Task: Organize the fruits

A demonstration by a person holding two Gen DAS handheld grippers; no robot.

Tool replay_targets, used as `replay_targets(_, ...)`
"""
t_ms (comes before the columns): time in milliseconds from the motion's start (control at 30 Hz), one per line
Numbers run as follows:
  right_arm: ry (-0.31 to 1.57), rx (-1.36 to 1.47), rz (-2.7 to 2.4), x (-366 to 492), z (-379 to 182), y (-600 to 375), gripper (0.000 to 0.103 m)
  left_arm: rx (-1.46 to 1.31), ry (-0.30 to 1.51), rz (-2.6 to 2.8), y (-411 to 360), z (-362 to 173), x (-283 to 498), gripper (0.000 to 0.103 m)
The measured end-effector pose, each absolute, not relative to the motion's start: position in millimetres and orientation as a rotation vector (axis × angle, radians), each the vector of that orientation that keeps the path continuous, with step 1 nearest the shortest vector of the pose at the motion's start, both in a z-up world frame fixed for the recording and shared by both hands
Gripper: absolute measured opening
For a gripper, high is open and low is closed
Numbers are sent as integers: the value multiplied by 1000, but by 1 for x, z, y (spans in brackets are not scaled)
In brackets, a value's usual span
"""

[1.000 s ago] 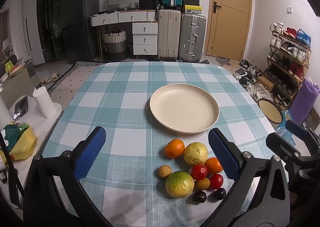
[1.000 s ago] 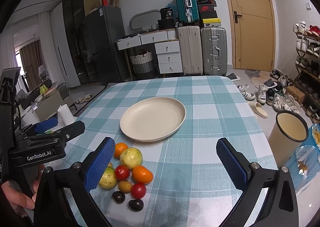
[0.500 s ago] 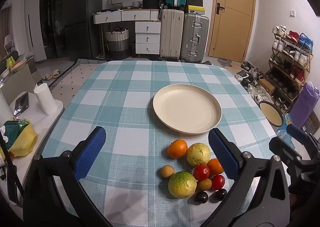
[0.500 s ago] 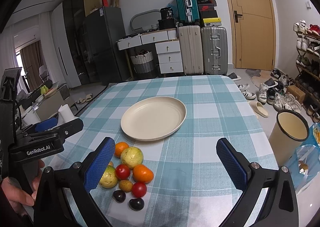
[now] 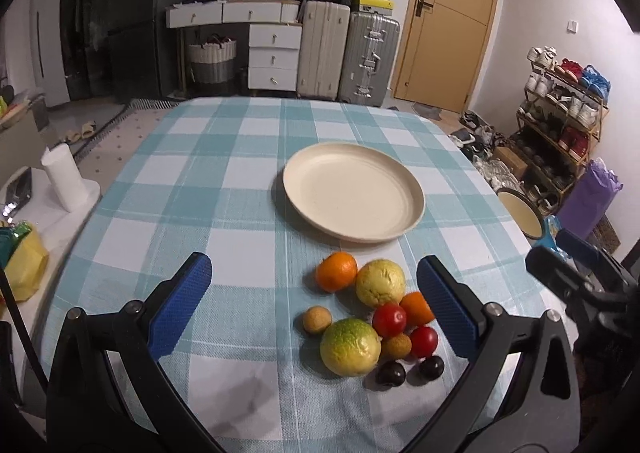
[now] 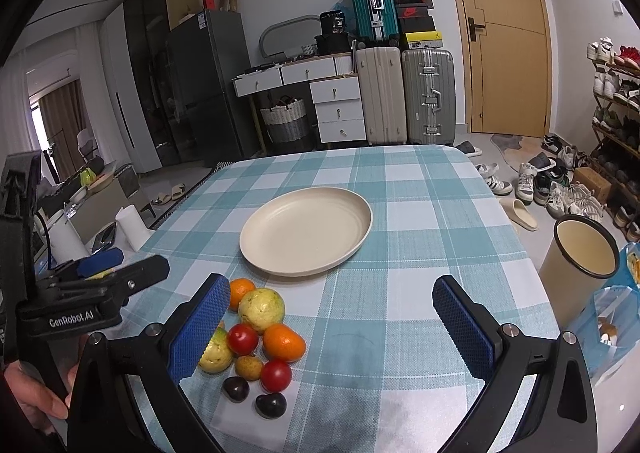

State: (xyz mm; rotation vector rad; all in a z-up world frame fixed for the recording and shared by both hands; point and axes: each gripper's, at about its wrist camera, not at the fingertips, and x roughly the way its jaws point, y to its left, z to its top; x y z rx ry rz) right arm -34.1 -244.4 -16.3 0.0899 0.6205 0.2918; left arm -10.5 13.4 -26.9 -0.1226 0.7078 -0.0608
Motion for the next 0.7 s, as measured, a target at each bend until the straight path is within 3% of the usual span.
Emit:
replay_targets(500, 634, 90, 294, -32, -23, -245, 103, -157, 852, -135, 22, -82, -11, 102)
replay_targets(700, 640, 92, 294, -32, -25, -246, 103, -203, 904, -175, 21, -96, -5, 96)
